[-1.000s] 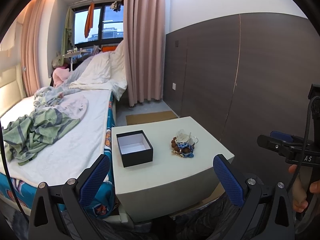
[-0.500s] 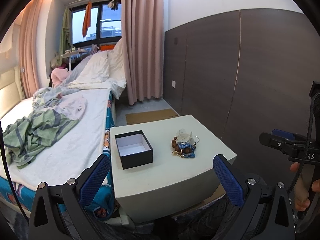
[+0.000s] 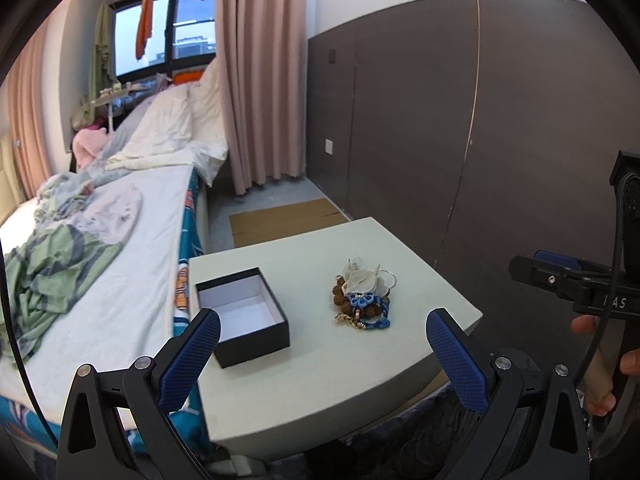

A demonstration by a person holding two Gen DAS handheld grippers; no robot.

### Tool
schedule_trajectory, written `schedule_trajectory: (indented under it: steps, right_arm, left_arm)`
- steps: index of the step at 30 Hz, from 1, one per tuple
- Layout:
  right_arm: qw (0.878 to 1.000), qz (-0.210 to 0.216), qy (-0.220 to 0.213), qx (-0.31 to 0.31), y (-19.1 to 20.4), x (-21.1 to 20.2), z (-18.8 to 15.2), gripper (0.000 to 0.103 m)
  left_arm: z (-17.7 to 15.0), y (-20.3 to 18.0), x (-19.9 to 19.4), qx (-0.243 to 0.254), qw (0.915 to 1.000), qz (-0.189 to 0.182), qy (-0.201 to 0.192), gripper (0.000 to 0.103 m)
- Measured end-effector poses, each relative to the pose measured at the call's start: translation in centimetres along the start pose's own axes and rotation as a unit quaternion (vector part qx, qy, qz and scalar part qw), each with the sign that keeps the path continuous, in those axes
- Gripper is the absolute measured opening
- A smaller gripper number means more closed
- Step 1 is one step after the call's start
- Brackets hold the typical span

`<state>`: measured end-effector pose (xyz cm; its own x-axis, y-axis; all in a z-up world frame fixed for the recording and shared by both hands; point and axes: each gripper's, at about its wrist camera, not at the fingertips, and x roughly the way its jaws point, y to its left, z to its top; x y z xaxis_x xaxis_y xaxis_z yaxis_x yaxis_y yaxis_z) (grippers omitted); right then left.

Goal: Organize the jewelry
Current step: 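Reach the left gripper to the pile and grasp the white cloth pouch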

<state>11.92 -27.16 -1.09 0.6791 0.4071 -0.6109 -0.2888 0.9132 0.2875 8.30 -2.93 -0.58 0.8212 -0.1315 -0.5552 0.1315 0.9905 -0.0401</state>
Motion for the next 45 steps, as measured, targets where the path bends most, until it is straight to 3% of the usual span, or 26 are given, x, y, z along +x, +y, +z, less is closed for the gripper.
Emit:
schedule_trajectory:
  steps: [13,15,26,28,37,41,44,45]
  right_arm:
    - [0.998,-0.007,0.043,0.041,-3.7,5.8,2.0,0.096]
    - [0.998,-0.009,0.051,0.045,-4.2,6.7,2.2,0.096]
    - [0.994,-0.032,0.079,0.065,-6.4,9.5,2.1,0.096]
    - [0.994,-0.037,0.08,0.071,-7.0,9.7,2.1,0.096]
    - [0.989,-0.056,0.092,0.1,-9.3,10.5,1.6,0.096]
    - [0.987,-0.06,0.102,0.106,-9.7,11.1,1.3,0.096]
    - [0.987,-0.053,0.107,0.109,-9.7,11.5,1.4,0.096]
    - [0.987,-0.052,0.108,0.107,-9.5,11.5,1.3,0.096]
  left_arm:
    - [2.8,-0.7,7.7,0.017,0.9968,-0.045,0.064,0.087]
    - [3.0,-0.7,8.9,0.015,0.9956,-0.053,0.076,0.08]
    - [3.7,-1.3,15.7,0.022,0.9876,-0.082,0.132,0.069]
    - [3.8,-1.5,16.7,0.022,0.9867,-0.08,0.14,0.063]
    - [3.4,-2.6,21.6,0.035,0.9771,-0.097,0.186,0.059]
    - [2.9,-2.5,24.0,0.03,0.9729,-0.077,0.216,0.052]
    - [2.8,-2.5,25.1,0.023,0.9721,-0.077,0.22,0.035]
    - [2.8,-2.4,25.3,0.022,0.9719,-0.08,0.22,0.025]
